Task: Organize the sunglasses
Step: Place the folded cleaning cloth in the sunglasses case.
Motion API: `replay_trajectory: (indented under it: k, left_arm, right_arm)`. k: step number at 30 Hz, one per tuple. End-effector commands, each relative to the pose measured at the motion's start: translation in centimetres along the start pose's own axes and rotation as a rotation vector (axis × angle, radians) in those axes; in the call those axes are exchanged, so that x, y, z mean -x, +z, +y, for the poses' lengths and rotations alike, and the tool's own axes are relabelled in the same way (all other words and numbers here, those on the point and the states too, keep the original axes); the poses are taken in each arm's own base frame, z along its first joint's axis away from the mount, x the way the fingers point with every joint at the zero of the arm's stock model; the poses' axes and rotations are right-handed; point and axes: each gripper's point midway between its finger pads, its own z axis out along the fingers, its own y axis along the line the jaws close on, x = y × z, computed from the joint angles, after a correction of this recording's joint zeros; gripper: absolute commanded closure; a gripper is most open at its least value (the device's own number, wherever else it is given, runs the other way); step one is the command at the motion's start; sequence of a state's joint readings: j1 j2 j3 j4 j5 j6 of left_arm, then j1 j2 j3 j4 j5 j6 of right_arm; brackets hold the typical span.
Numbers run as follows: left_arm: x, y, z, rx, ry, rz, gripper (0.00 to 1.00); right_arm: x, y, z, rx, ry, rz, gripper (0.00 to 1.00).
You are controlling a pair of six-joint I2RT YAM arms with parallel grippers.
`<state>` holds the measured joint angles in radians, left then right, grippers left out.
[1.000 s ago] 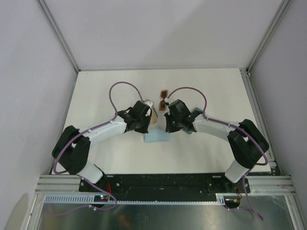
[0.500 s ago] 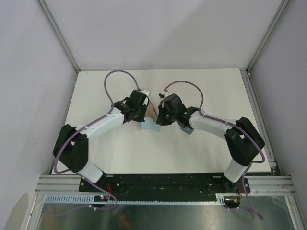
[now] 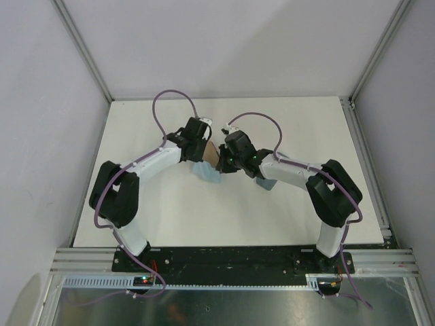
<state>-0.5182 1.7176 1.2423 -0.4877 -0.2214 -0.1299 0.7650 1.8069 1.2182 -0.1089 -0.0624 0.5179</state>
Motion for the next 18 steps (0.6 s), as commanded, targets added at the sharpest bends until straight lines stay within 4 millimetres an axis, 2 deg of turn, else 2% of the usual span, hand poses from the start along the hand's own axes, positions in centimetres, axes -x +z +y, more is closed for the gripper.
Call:
replay_trajectory:
  k: [1, 10, 18]
  left_arm:
    - [4.4, -0.3, -0.1, -0.021, 0.037, -0.119, 1.0]
    - [6.3, 1.1, -0.7, -0.038, 0.11, -0.171, 1.0]
    - [7.0, 3.2, -1.1, -0.038, 0.143, -0.166, 1.0]
  right_arm:
    - [2.3, 0.7, 0.9, -0.002, 0.03, -0.082, 1.0]
    - [2.3, 1.9, -0.2, -0.055, 0.067, -0.108, 1.0]
    - [2.5, 2.5, -1.0, -0.091, 0.077, -0.133, 1.0]
